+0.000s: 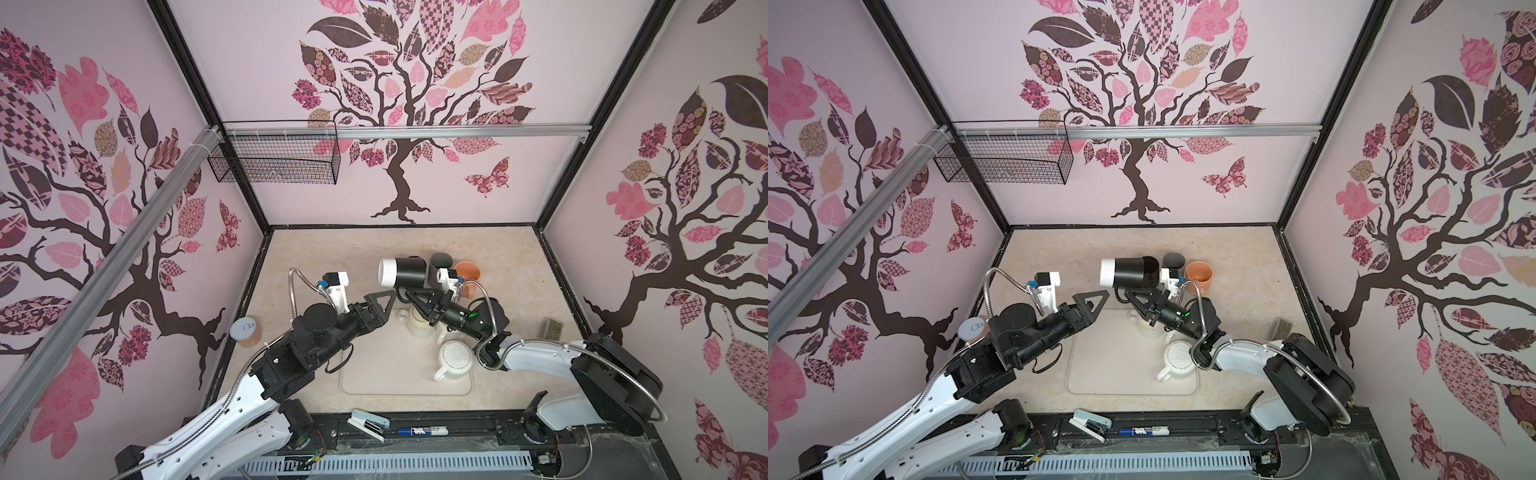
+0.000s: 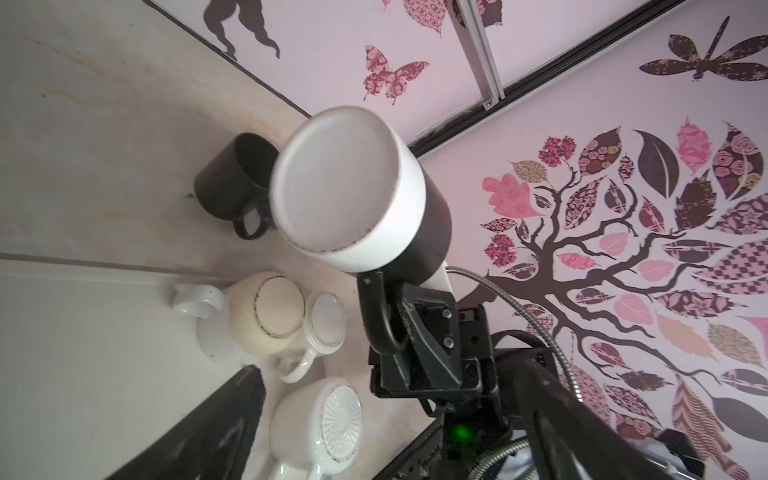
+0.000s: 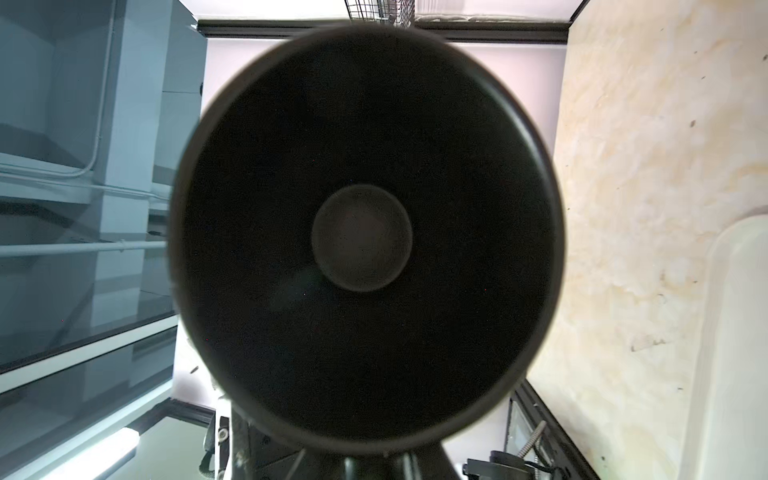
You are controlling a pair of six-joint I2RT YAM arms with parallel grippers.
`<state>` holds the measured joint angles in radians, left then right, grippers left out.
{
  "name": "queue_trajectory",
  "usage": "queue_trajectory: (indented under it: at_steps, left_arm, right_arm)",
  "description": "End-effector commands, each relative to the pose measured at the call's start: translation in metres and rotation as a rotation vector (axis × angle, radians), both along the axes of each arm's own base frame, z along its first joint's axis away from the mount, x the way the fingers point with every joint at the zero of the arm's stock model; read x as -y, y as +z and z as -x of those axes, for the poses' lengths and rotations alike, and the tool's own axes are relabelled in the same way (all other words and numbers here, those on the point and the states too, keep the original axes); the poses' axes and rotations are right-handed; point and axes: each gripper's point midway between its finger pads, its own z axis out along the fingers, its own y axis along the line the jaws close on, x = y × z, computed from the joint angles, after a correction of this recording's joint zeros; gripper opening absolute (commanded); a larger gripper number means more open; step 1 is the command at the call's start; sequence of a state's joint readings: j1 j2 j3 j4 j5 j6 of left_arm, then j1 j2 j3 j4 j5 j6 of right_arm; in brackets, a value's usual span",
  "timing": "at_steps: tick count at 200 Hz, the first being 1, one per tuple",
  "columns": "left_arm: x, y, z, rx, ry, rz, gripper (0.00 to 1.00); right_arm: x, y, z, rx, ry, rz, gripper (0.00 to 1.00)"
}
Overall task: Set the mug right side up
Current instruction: 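Carry the mug upright toward the black mug with the right gripper while the left withdraws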
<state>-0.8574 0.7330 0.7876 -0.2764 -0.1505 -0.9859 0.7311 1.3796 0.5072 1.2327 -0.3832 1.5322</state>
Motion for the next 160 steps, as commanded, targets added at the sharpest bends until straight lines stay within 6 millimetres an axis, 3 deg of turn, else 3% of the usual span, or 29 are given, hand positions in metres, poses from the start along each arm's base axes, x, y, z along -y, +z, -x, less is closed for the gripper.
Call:
queue_trajectory:
  at_steps: [1,20,41,72,129,160]
  left_arm:
    - [-0.028,-0.007,-0.001,0.029,0.088,-0.148,0.97]
    - [-0.046,-0.025,0.002,0.016,0.124,-0.269,0.97]
    - [-0.061,-0.042,0.005,-0.011,0.142,-0.387,0.97]
    - [-0.072,-0.064,0.012,-0.084,0.113,-0.571,0.97]
    - [-0.091,-0.070,0.019,-0.029,0.152,-0.552,0.97]
    - [-0.088,-0.084,0.021,-0.056,0.129,-0.573,0.97]
  right_arm:
    - [0.016,0.043,0.009,0.162,-0.029,0.000,0.00]
    - [0.027,0.038,0.003,0.178,-0.061,0.109,0.00]
    - [0.034,0.027,-0.005,0.213,-0.115,0.351,0.00]
    - [0.045,0.019,-0.019,0.246,-0.182,0.633,0.00]
    - [0.042,0.016,-0.067,0.256,-0.257,0.908,0.00]
    - [0.030,0.015,-0.097,0.277,-0.306,1.037,0.00]
